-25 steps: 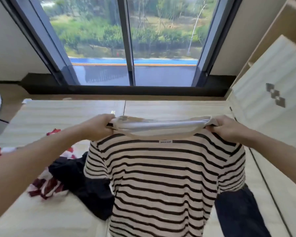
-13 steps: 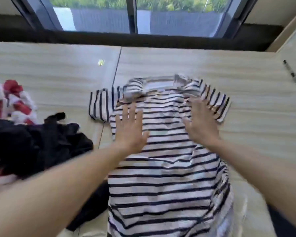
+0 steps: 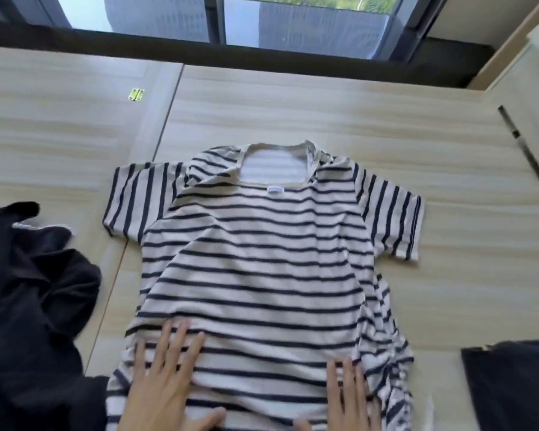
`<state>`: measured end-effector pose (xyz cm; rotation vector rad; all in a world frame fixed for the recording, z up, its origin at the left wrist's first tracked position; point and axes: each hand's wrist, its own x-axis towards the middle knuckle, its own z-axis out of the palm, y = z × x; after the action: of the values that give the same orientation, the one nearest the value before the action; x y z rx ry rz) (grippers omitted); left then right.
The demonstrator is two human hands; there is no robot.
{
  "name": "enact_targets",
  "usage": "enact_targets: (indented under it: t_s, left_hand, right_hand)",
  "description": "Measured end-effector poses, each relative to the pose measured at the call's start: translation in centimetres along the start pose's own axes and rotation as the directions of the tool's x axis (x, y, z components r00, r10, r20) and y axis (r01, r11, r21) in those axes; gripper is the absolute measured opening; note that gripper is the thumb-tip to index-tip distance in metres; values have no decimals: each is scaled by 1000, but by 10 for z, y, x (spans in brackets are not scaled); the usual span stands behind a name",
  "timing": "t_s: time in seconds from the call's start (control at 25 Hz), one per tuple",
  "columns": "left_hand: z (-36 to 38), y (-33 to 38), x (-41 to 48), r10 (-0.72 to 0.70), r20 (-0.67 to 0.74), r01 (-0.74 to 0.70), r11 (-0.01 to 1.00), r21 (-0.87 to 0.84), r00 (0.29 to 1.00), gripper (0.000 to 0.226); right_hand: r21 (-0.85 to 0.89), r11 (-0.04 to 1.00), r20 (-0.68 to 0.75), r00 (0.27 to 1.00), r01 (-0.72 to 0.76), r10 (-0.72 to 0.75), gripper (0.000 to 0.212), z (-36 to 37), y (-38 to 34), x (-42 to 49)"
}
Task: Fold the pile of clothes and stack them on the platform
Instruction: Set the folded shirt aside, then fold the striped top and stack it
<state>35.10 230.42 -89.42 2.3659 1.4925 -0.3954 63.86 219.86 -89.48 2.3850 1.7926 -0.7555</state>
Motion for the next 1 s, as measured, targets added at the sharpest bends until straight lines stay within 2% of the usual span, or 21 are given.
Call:
enact_targets:
  t_s: [0.12, 0.2, 0.28, 0.4, 0.48, 0.56, 0.6, 0.64, 0.68, 0.72, 0.76, 0.8, 0.84, 0.92, 1.0]
  left_hand:
    - [-21, 21, 39, -28, -125, 19, 997, -74, 992, 101]
    - [-33, 41, 78, -47, -187, 30, 995, -95, 981, 96]
    - [-31, 56, 107, -89, -205, 75, 995, -73, 975, 95]
    - [-20, 66, 117, -176, -236, 169, 984, -51, 956, 94]
    - [-16, 66, 117, -180, -261, 172, 984, -54, 948, 95]
    - [-16, 65, 117, -178, -271, 167, 984, -63, 946, 97]
    - [-16, 65, 118, -172, -270, 161, 985, -60, 947, 98]
    - [-17, 66, 119, -167, -264, 158, 986, -55, 950, 98]
    - [-17, 66, 119, -166, -261, 158, 986, -51, 951, 99]
    - [-17, 66, 119, -167, -259, 160, 986, -50, 951, 99]
    - [-17, 65, 119, -171, -257, 164, 985, -48, 951, 98]
    - [-18, 65, 119, -172, -254, 167, 985, -44, 952, 98]
    - [-18, 65, 120, -173, -250, 167, 985, -43, 953, 98]
    - [-18, 65, 120, -171, -248, 165, 985, -44, 953, 97]
    - [-18, 65, 120, -167, -246, 160, 986, -48, 955, 96]
  right_hand:
    - [63, 997, -158, 987, 42, -31, 87, -47, -6, 37]
    - [61, 997, -245, 969, 54, -38, 80, -97, -6, 100]
    - [43, 999, -314, 949, 7, 7, 76, -134, 8, 169]
    - [-92, 987, -104, 987, -131, 121, 81, -162, 57, 246]
    - [-148, 966, 1, 977, -212, 215, 86, -164, 103, 259]
    - [-138, 962, -44, 972, -235, 231, 85, -165, 139, 253]
    - [-112, 963, -144, 963, -247, 230, 85, -166, 151, 247]
    - [-63, 956, -259, 929, -288, 263, 85, -166, 162, 243]
    - [27, 929, -332, 873, -370, 357, 89, -166, 168, 239]
    - [145, 865, -334, 799, -481, 500, 94, -166, 171, 238]
    - [257, 773, -275, 723, -580, 634, 97, -165, 171, 238]
    - [318, 705, -230, 669, -634, 707, 93, -164, 168, 240]
    - [337, 688, -236, 650, -643, 723, 82, -164, 165, 242]
    - [326, 732, -320, 659, -598, 681, 55, -166, 155, 251]
    - [371, 746, -345, 664, -553, 664, 41, -174, 143, 257]
